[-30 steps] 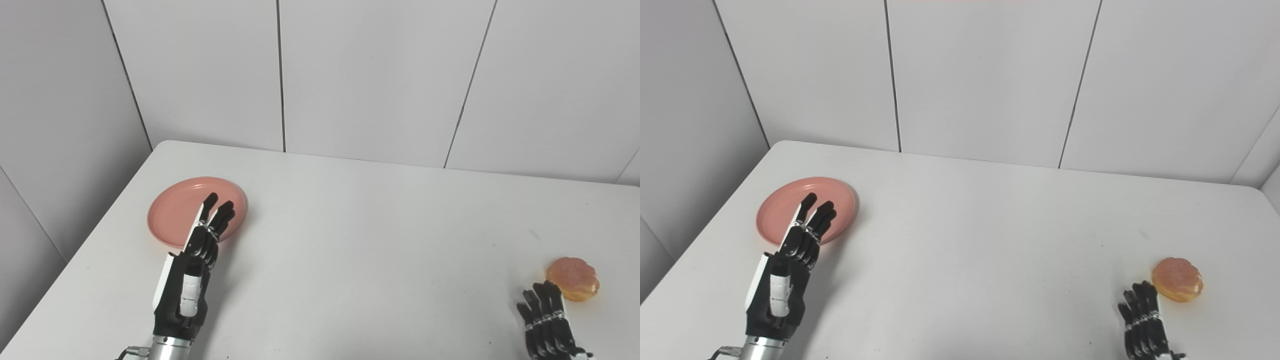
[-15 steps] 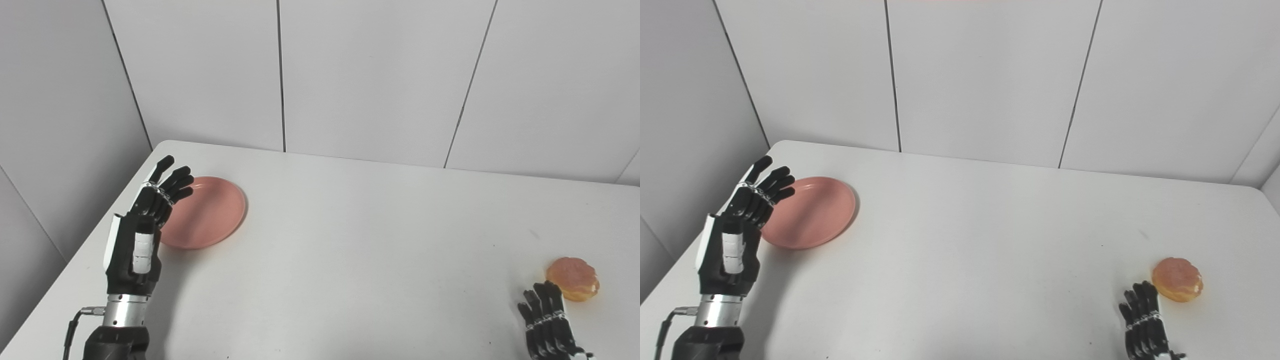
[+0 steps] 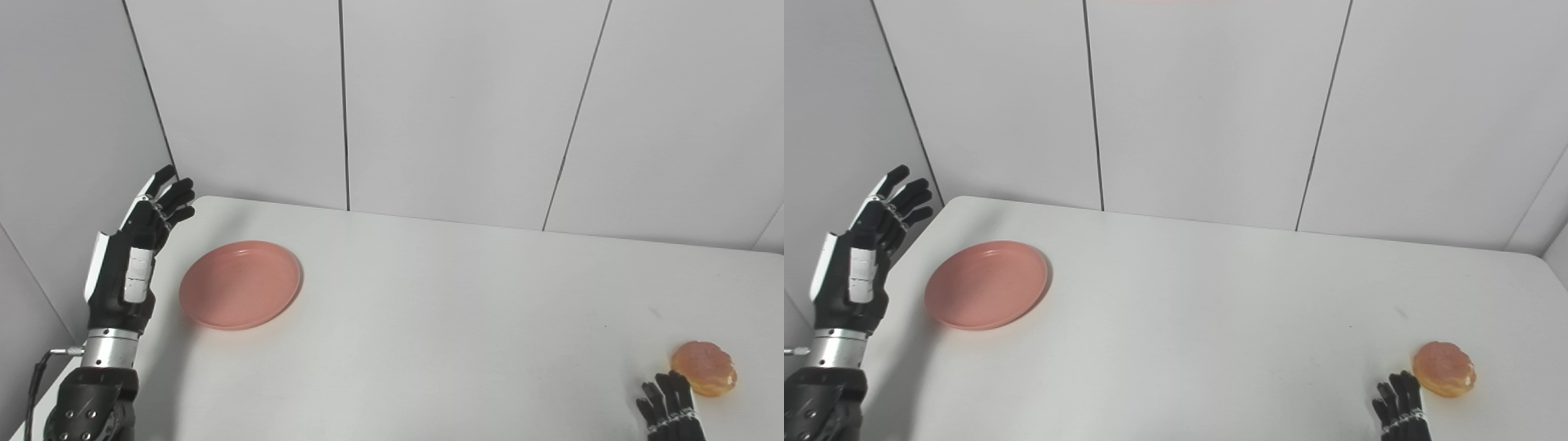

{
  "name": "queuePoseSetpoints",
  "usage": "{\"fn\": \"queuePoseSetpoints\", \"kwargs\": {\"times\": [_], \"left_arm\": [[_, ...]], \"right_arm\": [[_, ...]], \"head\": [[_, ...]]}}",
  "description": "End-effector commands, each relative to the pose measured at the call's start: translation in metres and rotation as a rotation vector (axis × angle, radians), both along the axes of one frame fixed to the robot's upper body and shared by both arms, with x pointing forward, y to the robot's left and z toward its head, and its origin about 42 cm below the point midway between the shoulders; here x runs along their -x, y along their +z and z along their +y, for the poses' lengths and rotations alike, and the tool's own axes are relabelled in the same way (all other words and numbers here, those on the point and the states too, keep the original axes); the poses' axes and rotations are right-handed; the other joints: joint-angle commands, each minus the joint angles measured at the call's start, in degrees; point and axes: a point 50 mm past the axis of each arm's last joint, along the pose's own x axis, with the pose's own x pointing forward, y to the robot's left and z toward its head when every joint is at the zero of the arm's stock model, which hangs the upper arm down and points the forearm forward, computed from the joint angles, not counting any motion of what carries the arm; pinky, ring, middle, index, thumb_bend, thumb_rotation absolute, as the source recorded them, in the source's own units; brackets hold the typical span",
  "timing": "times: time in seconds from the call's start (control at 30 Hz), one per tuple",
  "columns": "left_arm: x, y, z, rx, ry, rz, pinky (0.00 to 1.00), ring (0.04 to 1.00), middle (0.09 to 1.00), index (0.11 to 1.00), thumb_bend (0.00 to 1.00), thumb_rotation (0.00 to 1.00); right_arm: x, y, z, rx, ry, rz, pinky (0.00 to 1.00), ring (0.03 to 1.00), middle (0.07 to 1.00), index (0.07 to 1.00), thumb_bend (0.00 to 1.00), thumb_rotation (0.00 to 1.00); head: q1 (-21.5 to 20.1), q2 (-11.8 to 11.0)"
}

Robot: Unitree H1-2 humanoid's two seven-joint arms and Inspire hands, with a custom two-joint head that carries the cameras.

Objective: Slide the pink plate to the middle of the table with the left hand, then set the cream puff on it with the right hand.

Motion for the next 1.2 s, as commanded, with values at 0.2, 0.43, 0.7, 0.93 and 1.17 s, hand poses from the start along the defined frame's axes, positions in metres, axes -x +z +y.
{"fn": "queuePoseSetpoints", "kwargs": {"times": [0.2, 0.43, 0.7, 0.93, 1.17], "left_arm": [[-0.034, 0.023, 0.033, -0.006, 0.023, -0.066, 0.87, 0.900, 0.883, 0.898, 0.96, 0.97], [-0.062, 0.009, 0.052, 0.012, 0.035, -0.030, 0.87, 0.908, 0.888, 0.908, 0.97, 0.94], [-0.090, -0.018, 0.067, 0.078, 0.062, 0.044, 0.84, 0.900, 0.893, 0.910, 0.98, 0.92], [-0.105, -0.039, 0.076, 0.132, 0.084, 0.134, 0.86, 0.911, 0.895, 0.918, 0.97, 0.94], [-0.105, -0.058, 0.078, 0.183, 0.096, 0.192, 0.87, 0.897, 0.873, 0.907, 0.95, 0.92]], "right_arm": [[-0.002, -0.039, 0.003, -0.010, 0.004, 0.256, 0.96, 0.958, 0.995, 0.987, 0.83, 1.00], [-0.003, -0.038, 0.004, -0.015, 0.006, 0.256, 0.94, 0.949, 0.990, 0.986, 0.83, 1.00], [-0.001, -0.037, 0.004, -0.013, 0.000, 0.257, 0.92, 0.938, 0.984, 0.979, 0.84, 1.00], [0.000, -0.037, 0.004, -0.012, 0.003, 0.257, 0.92, 0.938, 0.989, 0.983, 0.83, 1.00], [0.000, -0.037, 0.004, -0.016, 0.000, 0.260, 0.91, 0.928, 0.979, 0.971, 0.84, 0.99]], "head": [[-0.43, -0.05], [-0.67, 0.09], [-1.02, 0.52], [-1.44, 0.76], [-1.41, 0.77]]}}
